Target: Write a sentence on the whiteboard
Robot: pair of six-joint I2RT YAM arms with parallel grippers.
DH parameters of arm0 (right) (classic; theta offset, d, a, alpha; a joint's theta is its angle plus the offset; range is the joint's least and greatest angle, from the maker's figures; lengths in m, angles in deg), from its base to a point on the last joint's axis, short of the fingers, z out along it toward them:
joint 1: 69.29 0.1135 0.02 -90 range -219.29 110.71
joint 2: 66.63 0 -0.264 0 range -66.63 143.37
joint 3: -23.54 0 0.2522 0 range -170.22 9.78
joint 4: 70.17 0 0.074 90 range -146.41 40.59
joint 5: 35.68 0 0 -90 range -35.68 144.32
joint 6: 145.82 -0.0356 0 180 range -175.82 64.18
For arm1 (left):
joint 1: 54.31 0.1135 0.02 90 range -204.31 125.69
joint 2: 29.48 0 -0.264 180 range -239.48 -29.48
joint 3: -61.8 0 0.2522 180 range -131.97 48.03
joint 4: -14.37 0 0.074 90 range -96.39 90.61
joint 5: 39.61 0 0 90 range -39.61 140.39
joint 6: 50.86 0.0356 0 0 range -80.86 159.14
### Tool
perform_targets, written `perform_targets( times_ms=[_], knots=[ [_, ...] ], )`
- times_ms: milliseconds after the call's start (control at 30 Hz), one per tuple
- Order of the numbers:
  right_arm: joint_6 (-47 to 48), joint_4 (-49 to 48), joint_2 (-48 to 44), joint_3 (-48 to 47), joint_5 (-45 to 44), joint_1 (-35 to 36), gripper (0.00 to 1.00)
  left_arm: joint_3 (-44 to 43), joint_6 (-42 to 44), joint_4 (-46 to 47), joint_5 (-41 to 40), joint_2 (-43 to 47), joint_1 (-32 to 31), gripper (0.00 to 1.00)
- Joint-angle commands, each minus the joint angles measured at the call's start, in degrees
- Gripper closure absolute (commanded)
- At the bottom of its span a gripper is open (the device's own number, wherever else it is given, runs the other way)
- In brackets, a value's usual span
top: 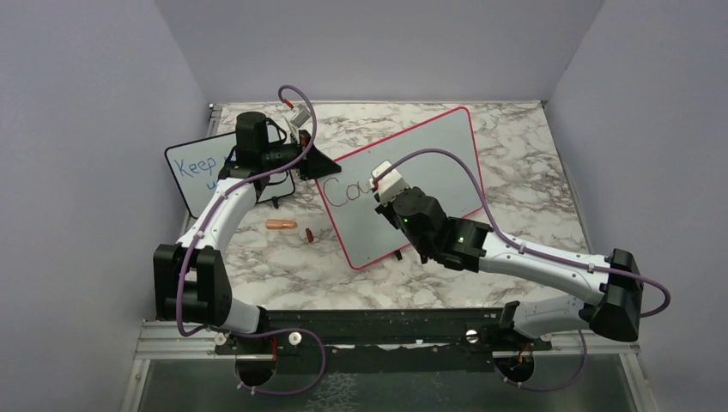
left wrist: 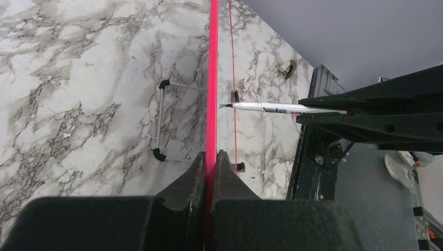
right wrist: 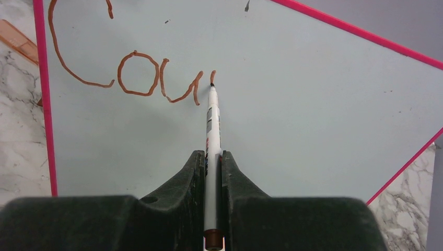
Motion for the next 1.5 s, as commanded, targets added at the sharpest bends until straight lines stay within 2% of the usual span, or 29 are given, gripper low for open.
perform_targets(
  times_ms=[0, 900, 1467],
  knots=[
    [-1.85, 3.53, -1.44, 0.67, 1.11, -0.34, 0.99, 1.19, 4.97, -4.59, -1.54, -2.08, -0.82, 1.00],
    [-3.94, 6.50, -2.36, 1.61, 3.07, -0.37, 0.99, 1.19, 4.97, -4.60, -1.66, -2.34, -0.82, 1.00],
    [-2.41, -0.14, -2.29, 2.33, -0.79, -0.40, 0.99, 1.19, 4.97, -4.62, -1.50, -2.55, -0.91, 1.00]
  ],
)
